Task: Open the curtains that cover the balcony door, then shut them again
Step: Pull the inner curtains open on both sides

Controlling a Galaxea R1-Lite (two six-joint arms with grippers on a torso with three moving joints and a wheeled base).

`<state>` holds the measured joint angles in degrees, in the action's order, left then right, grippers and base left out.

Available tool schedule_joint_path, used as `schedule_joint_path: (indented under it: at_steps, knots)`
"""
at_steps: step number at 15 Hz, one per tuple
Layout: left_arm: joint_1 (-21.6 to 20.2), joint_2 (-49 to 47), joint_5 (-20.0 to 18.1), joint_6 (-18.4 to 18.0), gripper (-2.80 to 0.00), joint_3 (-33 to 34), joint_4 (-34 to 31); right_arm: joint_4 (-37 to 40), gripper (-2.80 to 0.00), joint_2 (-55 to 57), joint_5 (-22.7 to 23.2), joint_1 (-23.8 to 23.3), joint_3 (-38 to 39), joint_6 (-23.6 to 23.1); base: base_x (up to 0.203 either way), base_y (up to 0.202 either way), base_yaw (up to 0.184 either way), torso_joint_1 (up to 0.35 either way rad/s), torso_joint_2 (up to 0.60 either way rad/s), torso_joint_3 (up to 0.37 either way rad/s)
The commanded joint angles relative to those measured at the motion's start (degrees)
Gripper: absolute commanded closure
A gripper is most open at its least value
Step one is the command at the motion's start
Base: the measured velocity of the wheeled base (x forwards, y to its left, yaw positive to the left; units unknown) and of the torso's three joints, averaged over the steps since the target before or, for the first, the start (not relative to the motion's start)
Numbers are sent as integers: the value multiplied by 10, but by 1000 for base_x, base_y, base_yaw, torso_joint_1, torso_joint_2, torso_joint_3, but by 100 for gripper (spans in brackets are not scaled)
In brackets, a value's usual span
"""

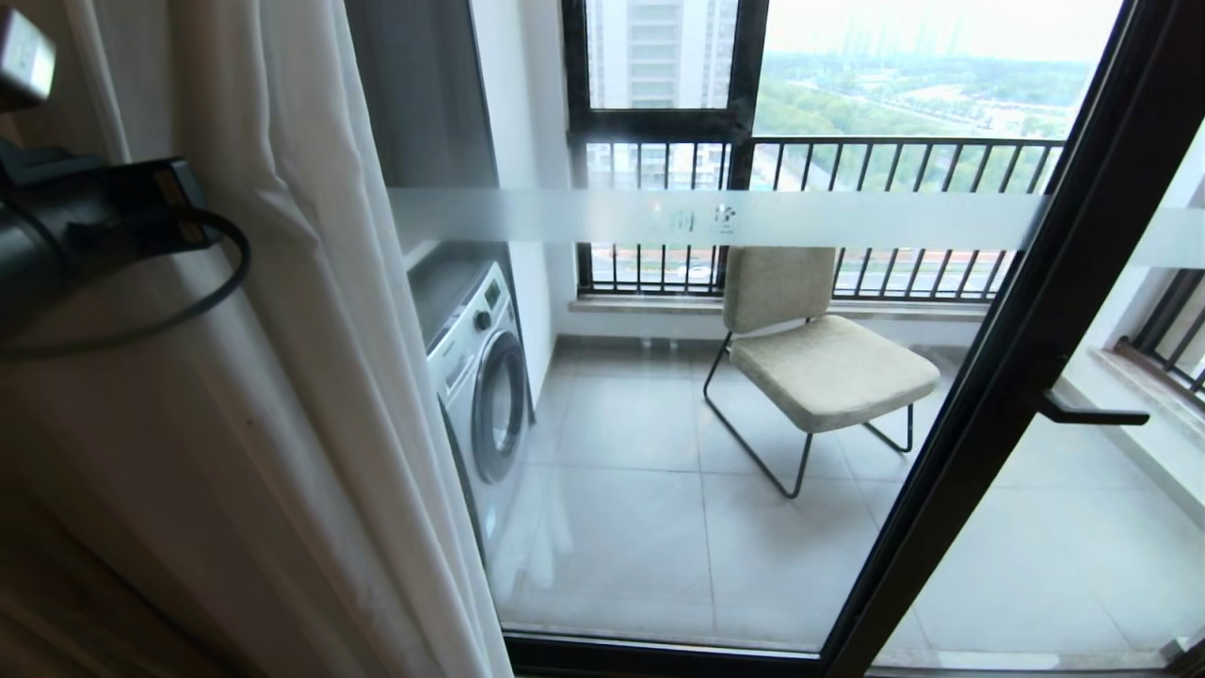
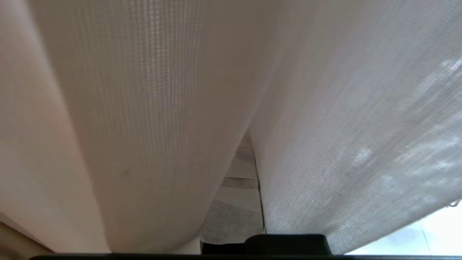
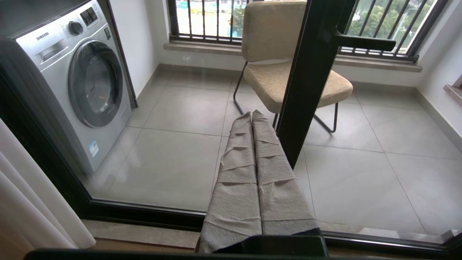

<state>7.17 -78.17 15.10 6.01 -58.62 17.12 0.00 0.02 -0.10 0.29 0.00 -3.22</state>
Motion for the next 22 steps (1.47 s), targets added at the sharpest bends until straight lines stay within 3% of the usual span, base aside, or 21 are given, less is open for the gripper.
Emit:
schedule_joint_path:
  at_steps: [1,15,22]
  knots:
    - [0,1,1,1,0,0,2,0,0,0,0,1,0,0,0,190,1,-7,-2,-2]
    - [1,5,0,-3,0,1,4,-1,0,0,0,1,0,0,0,187,1,2,3,3]
    - [1,6,0,-4,0,-1,7,0,0,0,0,1,0,0,0,12,0,0,0,0]
